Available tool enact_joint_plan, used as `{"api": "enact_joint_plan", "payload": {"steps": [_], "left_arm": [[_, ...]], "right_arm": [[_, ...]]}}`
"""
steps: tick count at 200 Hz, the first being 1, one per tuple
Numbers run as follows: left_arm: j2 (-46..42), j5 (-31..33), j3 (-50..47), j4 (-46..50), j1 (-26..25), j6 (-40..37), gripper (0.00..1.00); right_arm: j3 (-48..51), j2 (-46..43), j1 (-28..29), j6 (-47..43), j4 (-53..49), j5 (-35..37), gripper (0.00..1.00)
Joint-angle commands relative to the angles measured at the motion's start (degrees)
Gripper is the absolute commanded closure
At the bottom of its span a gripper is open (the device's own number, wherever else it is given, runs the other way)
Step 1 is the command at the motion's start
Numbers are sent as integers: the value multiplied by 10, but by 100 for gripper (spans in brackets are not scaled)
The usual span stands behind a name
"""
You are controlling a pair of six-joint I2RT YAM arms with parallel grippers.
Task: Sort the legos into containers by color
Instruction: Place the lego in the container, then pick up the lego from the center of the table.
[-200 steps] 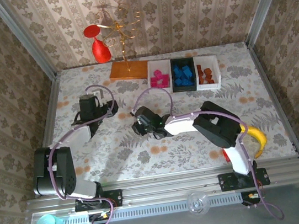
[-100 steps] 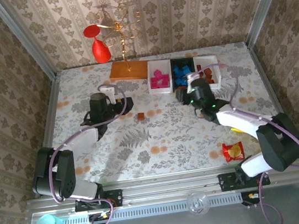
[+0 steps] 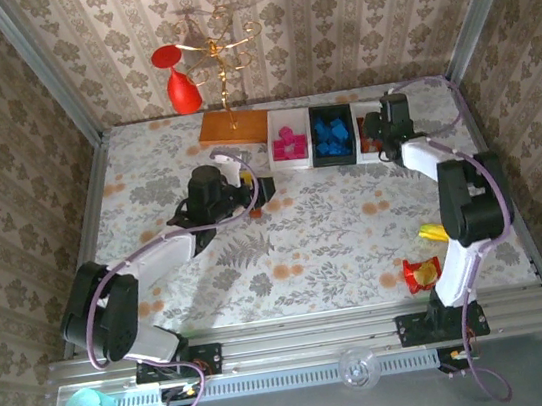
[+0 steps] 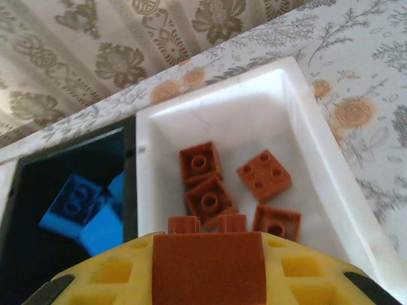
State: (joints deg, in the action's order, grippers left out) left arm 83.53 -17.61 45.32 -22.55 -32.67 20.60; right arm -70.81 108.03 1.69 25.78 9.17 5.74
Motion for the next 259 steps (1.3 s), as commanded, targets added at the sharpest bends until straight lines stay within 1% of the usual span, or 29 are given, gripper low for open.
{"api": "enact_joint_plan", "payload": {"steps": [1, 17, 37, 62, 85, 102, 118, 142, 149, 170, 199, 227, 259], "left_arm": [[-13, -1, 1, -3, -4, -4, 31], [-23, 5, -5, 3, -4, -6, 31], [-31, 16, -8, 12, -3, -14, 30], [-35, 36, -12, 26, 0, -20, 30], [-35, 41, -15, 38, 12, -14, 29], [-36, 49, -22, 51, 24, -6, 29], [-37, 51, -35, 54, 39, 2, 29], [-40, 49, -58, 51, 61, 14, 29], [-43, 49, -65, 50, 82, 15, 29], [-53, 58, -85, 51, 110, 14, 29], [-69, 64, -110, 54, 145, 15, 29], [-85, 68, -126, 66, 163, 15, 29], [-106, 74, -143, 73, 174, 15, 28]], "right_arm": [[-71, 37, -4, 0, -54, 15, 63], [-84, 38, -4, -10, -53, 21, 57], [-72, 13, -1, -20, -42, 21, 50], [-25, -39, 11, -35, -23, 25, 41], [38, -100, 33, -43, -6, 23, 37], [97, -154, 66, -51, 13, 19, 34], [143, -195, 112, -63, 23, 19, 31], [185, -219, 193, -82, 27, 8, 29], [191, -216, 218, -87, 27, 1, 28], [186, -189, 286, -102, 22, -11, 26], [152, -113, 358, -114, 20, -16, 20], [104, -42, 398, -116, 14, -21, 17], [47, 29, 424, -131, -9, -15, 15]]}}
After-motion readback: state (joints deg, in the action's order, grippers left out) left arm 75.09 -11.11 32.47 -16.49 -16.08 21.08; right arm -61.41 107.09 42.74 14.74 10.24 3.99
